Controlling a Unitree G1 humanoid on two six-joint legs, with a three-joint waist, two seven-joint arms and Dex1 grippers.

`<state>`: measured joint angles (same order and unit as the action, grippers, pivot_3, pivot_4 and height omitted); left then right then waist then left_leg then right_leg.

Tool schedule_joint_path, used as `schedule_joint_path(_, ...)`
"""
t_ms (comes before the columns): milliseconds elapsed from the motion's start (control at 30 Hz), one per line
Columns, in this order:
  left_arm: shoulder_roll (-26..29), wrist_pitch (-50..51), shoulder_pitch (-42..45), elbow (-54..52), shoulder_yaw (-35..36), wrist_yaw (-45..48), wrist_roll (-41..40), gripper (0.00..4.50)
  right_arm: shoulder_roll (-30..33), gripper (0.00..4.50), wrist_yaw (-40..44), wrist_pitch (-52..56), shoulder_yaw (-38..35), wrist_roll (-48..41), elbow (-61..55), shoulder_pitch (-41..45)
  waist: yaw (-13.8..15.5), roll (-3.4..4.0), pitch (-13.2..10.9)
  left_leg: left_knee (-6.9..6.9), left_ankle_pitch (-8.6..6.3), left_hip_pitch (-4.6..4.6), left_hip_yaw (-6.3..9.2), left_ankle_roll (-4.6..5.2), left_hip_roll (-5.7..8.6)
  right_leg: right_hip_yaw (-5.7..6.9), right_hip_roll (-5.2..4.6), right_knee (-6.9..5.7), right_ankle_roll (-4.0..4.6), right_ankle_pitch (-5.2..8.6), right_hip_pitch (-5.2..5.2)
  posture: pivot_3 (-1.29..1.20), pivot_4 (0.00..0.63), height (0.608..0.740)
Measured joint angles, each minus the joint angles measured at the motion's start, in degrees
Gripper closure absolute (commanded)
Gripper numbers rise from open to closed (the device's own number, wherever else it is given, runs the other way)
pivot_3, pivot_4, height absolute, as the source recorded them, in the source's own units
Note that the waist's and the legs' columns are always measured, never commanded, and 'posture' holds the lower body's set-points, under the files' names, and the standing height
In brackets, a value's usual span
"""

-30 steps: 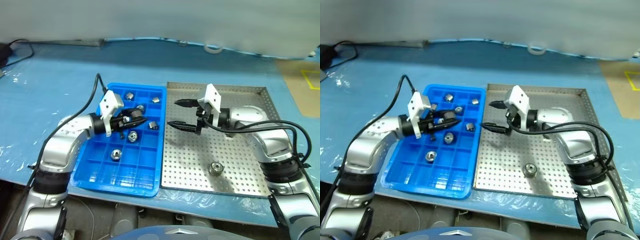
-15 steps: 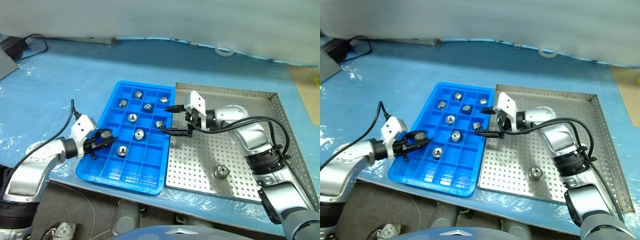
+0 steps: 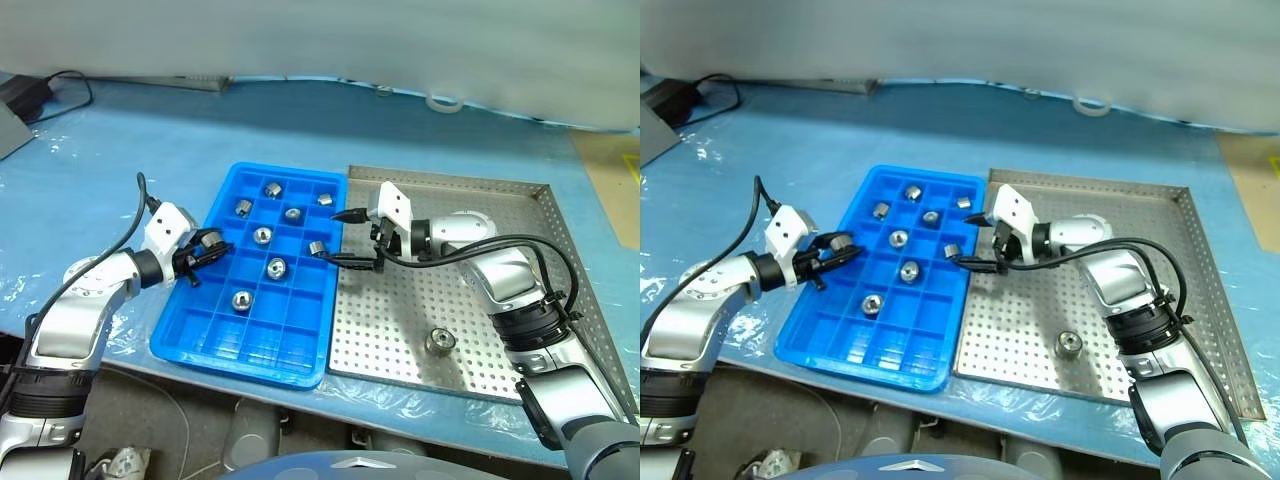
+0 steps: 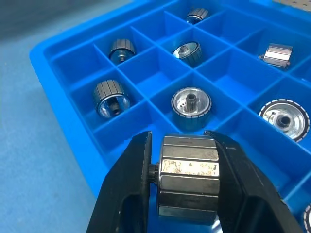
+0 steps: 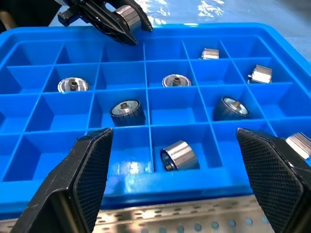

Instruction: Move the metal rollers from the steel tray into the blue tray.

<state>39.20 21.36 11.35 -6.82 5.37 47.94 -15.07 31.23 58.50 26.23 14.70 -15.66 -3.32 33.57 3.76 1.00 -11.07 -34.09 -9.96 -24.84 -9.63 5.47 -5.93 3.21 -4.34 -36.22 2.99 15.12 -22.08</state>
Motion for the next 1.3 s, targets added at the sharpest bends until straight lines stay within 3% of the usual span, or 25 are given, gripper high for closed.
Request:
schedule_joint_path(267,-0.13,-1.19,-0.67,1.22,-0.99,-0.2,1.17,2.94,0.0,0.23,-0.26,-0.28,0.0,0.84,0.08,-0.18,0.23,0.0,0.0,0.0,0.06,0.2,0.0,-0.09,-0.02,-0.01,0.01,-0.16,0.01,0.01,0.11,0.06,0.15,0.74)
schedule_joint_path(300,-0.27,-1.29,-0.28,1.78,-1.12,-0.24,1.23,2.42,0.0,0.23,-0.41,-0.46,0.0,1.1,0.19,-0.18,0.25,0.0,0.0,0.01,0.08,0.32,0.0,-0.12,-0.02,-0.03,0.01,-0.2,0.01,0.01,0.18,0.06,0.15,0.74)
schedule_joint_path(400,-0.63,-1.37,-0.17,2.01,-1.59,-0.28,1.33,1.62,-0.01,0.23,-0.81,-0.84,-0.02,1.48,0.24,-0.19,0.24,0.0,0.0,0.03,0.11,0.61,0.0,-0.19,-0.04,-0.06,0.02,-0.28,0.0,0.02,0.4,0.06,0.15,0.74)
schedule_joint_path(633,-0.69,-0.65,2.48,2.04,-2.67,0.75,0.99,1.62,-0.03,0.23,-1.36,-1.37,-0.41,2.0,0.36,-1.27,0.36,-0.03,-0.03,0.09,0.13,0.81,-0.01,-0.24,-0.03,-0.08,0.02,-0.23,-0.01,0.03,0.58,0.02,0.15,0.74)
schedule_joint_path(833,-2.2,-0.05,10.36,1.97,-4.0,3.15,-1.02,1.62,0.63,0.23,-2.39,-1.17,-2.01,1.97,-0.1,-3.42,0.33,-0.04,-0.03,0.09,0.1,0.76,-0.07,-0.19,-0.02,-0.1,0.01,-0.13,0.0,0.03,0.61,-0.09,0.15,0.74)
schedule_joint_path(1033,-5.65,-1.85,19.98,8.27,-8.19,7.09,-1.39,1.62,5.39,0.23,-4.2,2.45,-10.91,-1.16,-6.65,-7.14,-0.79,-0.05,-0.04,0.11,0.08,0.78,-0.14,-0.13,-0.03,-0.14,0.02,-0.02,0.0,0.03,0.65,-0.25,0.15,0.74)
schedule_joint_path(1167,-10.78,-5.02,25.87,15.89,-12.26,10.95,-0.59,1.62,7.88,0.23,-7.24,4.54,-16.44,-1.81,-11.17,-13.98,-2.04,-0.03,-0.03,0.12,-0.05,0.79,-0.2,0.09,-0.03,-0.13,0.01,0.34,-0.02,0.01,0.85,-0.37,0.15,0.74)
schedule_joint_path(1300,-20.27,-11.15,34.08,29.38,-18.68,13.71,3.36,1.62,9.49,0.23,-10.65,6.96,-22.18,-2.66,-16.54,-19.86,-3.62,-0.04,-0.03,0.02,-0.17,0.72,-0.43,0.63,-0.03,-0.25,-0.02,0.6,-0.02,0.0,0.9,-0.48,0.15,0.74)
